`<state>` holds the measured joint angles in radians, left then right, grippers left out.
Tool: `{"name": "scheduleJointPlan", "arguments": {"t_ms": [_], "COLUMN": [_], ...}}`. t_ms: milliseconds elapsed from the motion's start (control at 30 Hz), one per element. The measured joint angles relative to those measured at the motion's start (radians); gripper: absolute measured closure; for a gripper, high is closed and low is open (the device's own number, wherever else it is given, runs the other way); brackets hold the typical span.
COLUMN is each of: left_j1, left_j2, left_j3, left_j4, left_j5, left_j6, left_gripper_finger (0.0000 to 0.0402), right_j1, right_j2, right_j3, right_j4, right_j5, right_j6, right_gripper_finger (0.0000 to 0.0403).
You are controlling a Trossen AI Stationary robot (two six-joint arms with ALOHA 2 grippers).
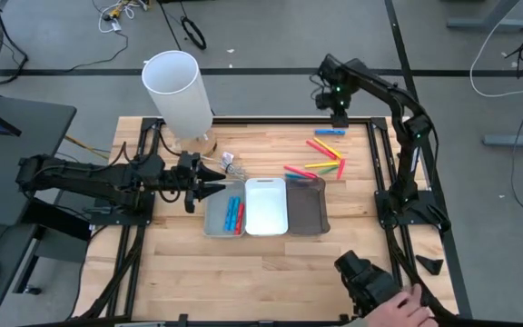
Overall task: Pick & Place Markers
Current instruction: Put the blue marker into the gray bin
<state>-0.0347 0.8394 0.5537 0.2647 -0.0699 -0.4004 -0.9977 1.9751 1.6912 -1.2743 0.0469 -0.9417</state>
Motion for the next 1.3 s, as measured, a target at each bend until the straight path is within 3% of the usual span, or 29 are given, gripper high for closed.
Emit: {"name": "scheduleJointPlan", "arguments": {"t_ms": [133,300,600,1300], "left_j1": [0.000,0.000,0.000,0.000], "left_j2": [0.000,0.000,0.000,0.000], "left_j3": [0.000,0.000,0.000,0.000], "left_j4": [0.000,0.000,0.000,0.000], "left_j5": [0.000,0.000,0.000,0.015], "left_j6": [0.000,0.000,0.000,0.001], "left_gripper_finger": [0.0225,0.0225,0.0225,0.0225], "right_j1": [0.000,0.005,0.017,0.060], "right_j2": [0.000,0.000,0.008,0.167], "right_j3": [-0.104,-0.171,-0.174,-0.173], "right_j4": [0.023,0.102,0.122,0.156], "right_j5": [0.004,0.096,0.096,0.103], "right_j6": [-0.008,-0.010,-0.010,0.070], "right_gripper_finger": [0.0195,0.0195,0.0195,0.0195]}}
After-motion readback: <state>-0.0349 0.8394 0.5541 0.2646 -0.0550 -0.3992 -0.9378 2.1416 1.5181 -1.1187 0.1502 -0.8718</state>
